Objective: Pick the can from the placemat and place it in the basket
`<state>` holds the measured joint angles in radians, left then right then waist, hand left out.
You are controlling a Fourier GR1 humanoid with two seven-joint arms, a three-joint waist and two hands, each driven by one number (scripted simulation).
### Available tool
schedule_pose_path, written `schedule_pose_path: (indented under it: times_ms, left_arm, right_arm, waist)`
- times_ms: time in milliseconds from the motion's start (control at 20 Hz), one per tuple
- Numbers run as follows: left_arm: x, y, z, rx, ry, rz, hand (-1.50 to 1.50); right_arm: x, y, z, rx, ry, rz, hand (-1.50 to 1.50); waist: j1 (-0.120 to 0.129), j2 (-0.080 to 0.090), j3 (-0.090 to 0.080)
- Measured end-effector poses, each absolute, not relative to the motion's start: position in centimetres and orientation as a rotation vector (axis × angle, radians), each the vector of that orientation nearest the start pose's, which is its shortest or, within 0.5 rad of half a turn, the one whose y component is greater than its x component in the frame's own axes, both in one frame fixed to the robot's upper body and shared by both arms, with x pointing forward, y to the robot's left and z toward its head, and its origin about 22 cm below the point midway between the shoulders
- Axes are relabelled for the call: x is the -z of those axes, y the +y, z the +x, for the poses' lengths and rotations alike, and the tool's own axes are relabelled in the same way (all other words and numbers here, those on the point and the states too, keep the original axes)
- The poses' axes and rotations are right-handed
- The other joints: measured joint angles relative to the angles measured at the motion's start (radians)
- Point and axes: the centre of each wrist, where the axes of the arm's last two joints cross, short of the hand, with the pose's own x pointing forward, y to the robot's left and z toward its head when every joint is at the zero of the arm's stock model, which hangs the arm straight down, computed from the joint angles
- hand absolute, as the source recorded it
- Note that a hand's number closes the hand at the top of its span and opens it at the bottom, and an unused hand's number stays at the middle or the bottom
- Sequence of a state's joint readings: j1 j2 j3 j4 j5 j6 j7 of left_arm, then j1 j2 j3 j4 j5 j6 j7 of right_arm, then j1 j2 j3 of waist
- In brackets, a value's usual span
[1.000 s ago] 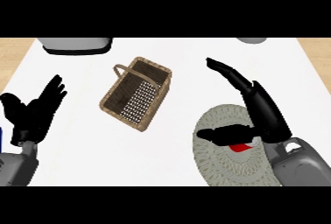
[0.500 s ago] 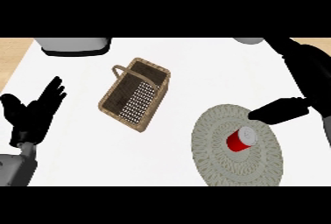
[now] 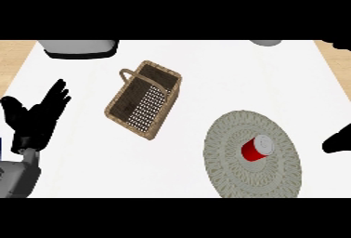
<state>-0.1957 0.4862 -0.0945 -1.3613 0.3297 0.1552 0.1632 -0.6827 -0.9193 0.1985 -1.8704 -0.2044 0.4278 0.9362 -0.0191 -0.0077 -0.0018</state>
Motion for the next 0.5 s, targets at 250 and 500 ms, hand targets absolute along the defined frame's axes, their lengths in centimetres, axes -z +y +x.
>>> schedule_pose_path:
  times_ms: [250,500]
  left_arm:
    - [-3.8,32.1,28.8,0.053,-1.370,0.205,0.00]
    - [-4.0,32.2,28.8,0.051,-1.377,0.211,0.00]
  right_arm:
    - [-30.5,-27.5,25.4,-1.053,-1.241,-0.557,-1.50]
    - [-30.2,-29.5,22.9,-0.996,-1.294,-0.534,-1.50]
  waist:
    - [-0.001,0.001,0.001]
    - [-0.002,0.003,0.002]
